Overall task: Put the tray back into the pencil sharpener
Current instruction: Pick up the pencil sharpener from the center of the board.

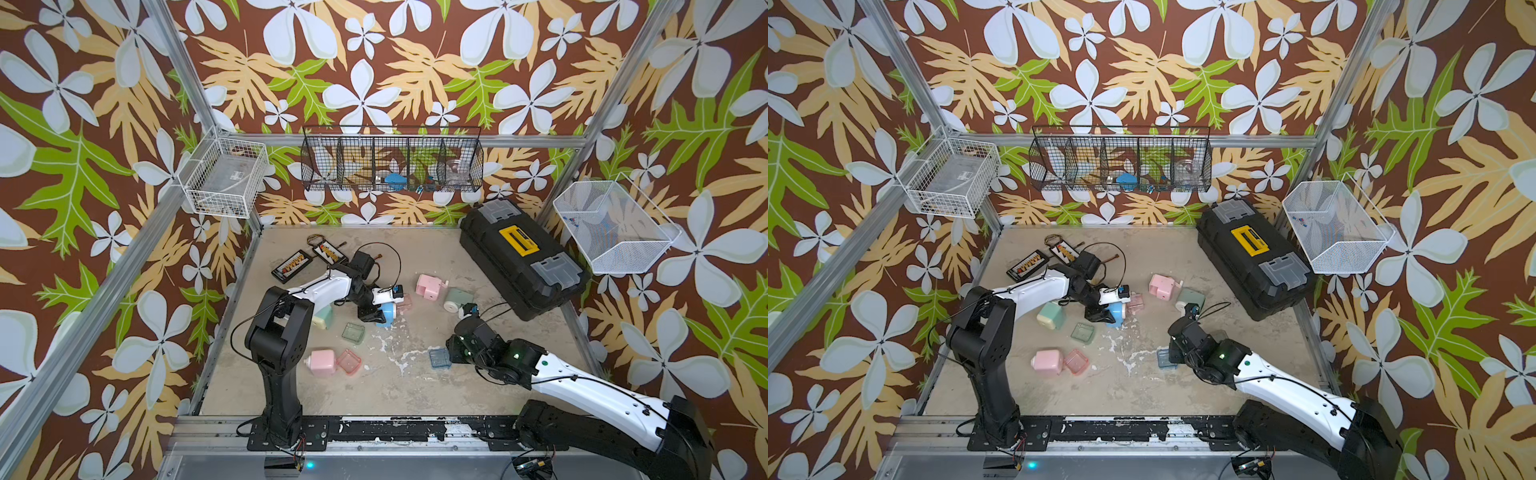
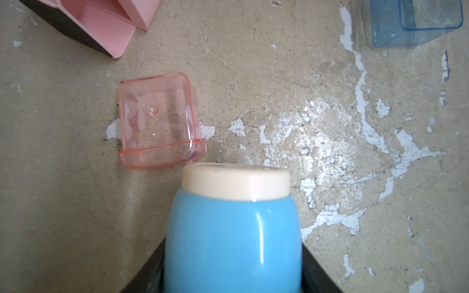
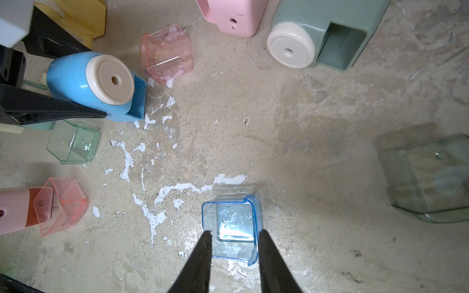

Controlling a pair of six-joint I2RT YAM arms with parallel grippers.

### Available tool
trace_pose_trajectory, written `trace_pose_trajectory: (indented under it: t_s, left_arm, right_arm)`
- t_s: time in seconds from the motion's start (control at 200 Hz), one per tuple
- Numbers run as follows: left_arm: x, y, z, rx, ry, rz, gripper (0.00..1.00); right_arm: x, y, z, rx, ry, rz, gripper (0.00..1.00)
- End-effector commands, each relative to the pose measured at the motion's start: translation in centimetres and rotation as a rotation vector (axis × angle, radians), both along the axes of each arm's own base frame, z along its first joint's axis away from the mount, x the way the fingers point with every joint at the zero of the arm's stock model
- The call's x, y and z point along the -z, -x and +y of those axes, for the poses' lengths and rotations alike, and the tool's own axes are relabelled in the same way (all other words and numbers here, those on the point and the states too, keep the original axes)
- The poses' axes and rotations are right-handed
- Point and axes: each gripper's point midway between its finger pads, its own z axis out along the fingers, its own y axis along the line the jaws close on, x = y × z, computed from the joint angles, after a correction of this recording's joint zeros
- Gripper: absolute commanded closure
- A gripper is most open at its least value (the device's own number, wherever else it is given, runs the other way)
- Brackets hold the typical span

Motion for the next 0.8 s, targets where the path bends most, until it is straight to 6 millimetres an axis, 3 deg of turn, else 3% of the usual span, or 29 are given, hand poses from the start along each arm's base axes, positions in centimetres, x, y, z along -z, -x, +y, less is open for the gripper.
trace_pose_trajectory:
  t_s: [0.0, 0.15, 0.32, 0.46, 0.796]
  left_arm:
    - [-1.4, 0.3, -0.5, -0.002, 0.043, -0.02, 0.48]
    - [-4.1, 1.1, -1.0, -0.032, 0.099, -0.074, 0.49]
    - [-7.0, 3.5, -1.5, -0.061, 0.162, -0.107, 0.51]
    - [-8.0, 6.0, -1.7, -0.105, 0.176, -0.08, 0.57]
    - [-9.7, 10.8, -1.5, -0.28, 0.315, -0.058, 0.6]
  right_arm:
    - [0.1, 0.1, -0.2, 0.014, 0.003, 0.004, 0.67]
    - [0.3, 0.1, 0.0, 0.008, 0.0, 0.01, 0.67]
    - [0.5, 0.0, 0.2, 0.005, -0.013, 0.012, 0.67]
    - [0.8, 0.2, 0.2, 0.007, -0.018, 0.024, 0.67]
    - [1.2, 0.6, 0.0, 0.002, -0.019, 0.045, 0.67]
